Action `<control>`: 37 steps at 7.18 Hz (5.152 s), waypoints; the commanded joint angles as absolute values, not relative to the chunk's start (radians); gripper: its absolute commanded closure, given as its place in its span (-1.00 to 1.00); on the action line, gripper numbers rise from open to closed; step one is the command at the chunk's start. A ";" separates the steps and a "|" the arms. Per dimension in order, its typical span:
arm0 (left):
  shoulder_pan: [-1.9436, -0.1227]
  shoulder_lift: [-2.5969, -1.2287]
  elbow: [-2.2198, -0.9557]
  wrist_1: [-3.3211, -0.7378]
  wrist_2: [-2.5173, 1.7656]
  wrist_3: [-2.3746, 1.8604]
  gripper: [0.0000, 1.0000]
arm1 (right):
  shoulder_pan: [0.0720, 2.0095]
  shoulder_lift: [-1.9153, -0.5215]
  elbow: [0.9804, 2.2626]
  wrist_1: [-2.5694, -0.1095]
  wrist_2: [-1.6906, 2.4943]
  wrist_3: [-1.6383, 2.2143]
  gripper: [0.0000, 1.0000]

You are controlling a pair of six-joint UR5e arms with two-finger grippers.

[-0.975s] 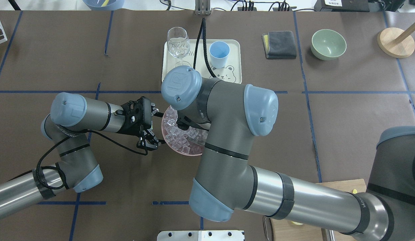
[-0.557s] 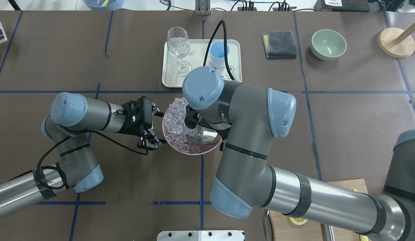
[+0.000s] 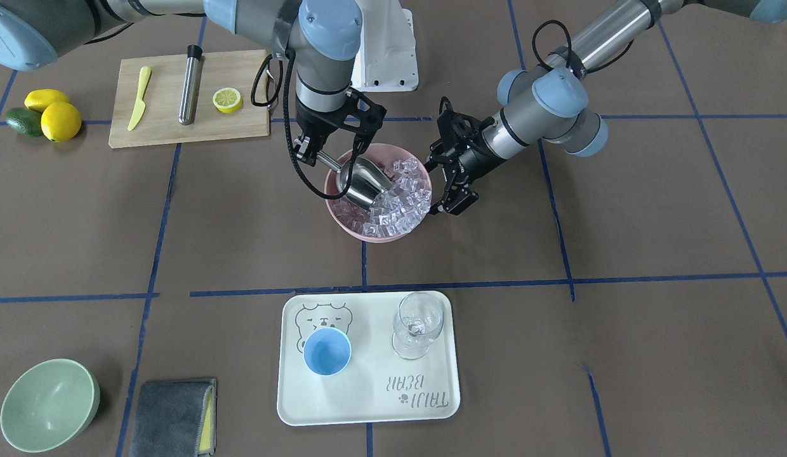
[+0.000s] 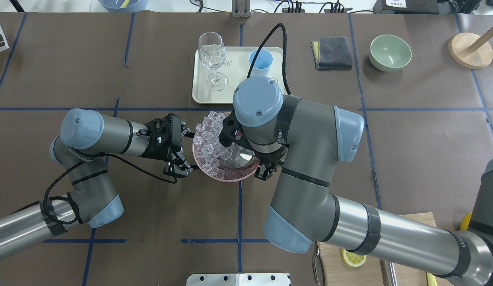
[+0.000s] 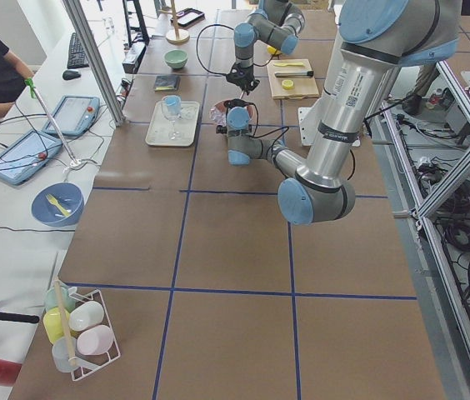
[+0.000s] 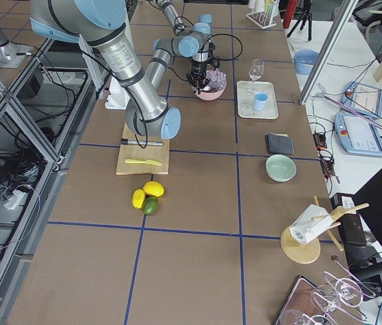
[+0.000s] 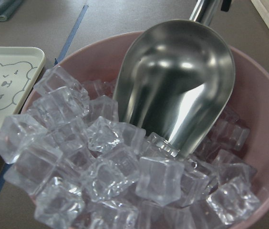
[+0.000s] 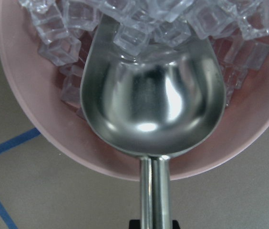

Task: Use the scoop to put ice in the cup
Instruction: 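Drag the scoop through the ice toward the left gripper, filling it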

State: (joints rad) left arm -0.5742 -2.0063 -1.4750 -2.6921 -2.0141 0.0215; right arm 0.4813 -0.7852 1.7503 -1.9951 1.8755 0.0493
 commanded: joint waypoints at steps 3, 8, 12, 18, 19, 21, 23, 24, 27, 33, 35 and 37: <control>-0.578 -2.005 -1.476 -2.692 -2.013 0.023 -1.00 | 0.485 -0.909 1.822 -1.813 1.898 0.157 1.00; -0.581 -2.005 -1.483 -2.691 -2.014 0.023 -1.00 | 0.485 -0.968 1.859 -1.661 1.936 0.286 1.00; -0.587 -2.003 -1.488 -2.691 -2.014 0.023 -1.00 | 0.469 -1.023 1.868 -1.488 1.918 0.435 1.00; -0.598 -2.005 -1.525 -2.628 -2.017 0.025 -1.00 | 0.379 -1.065 1.936 -1.439 1.709 0.596 1.00; -0.600 -2.005 -1.525 -2.628 -2.017 0.025 -1.00 | 0.345 -1.077 1.954 -1.439 1.653 0.630 1.00; -0.600 -2.005 -1.525 -2.628 -2.017 0.025 -1.00 | 0.304 -1.077 1.979 -1.437 1.574 0.688 1.00; -0.607 -2.005 -1.525 -2.626 -2.020 0.025 -1.00 | 0.247 -1.136 1.977 -1.303 1.479 0.747 1.00; -0.607 -2.005 -1.525 -2.626 -2.020 0.025 -1.00 | 0.247 -1.137 1.985 -1.296 1.479 0.749 1.00; -0.609 -2.005 -1.525 -2.623 -2.020 0.025 -1.00 | 0.247 -1.144 2.019 -1.293 1.456 0.782 1.00; -0.620 -2.006 -1.525 -2.617 -2.023 0.026 -1.00 | 0.190 -1.181 2.026 -1.160 1.287 0.890 1.00; -0.621 -2.006 -1.525 -2.617 -2.023 0.026 -1.00 | 0.192 -1.196 2.032 -1.132 1.275 0.913 1.00; -0.621 -2.006 -1.525 -2.617 -2.025 0.026 -1.00 | 0.192 -1.239 2.064 -1.077 1.272 0.913 1.00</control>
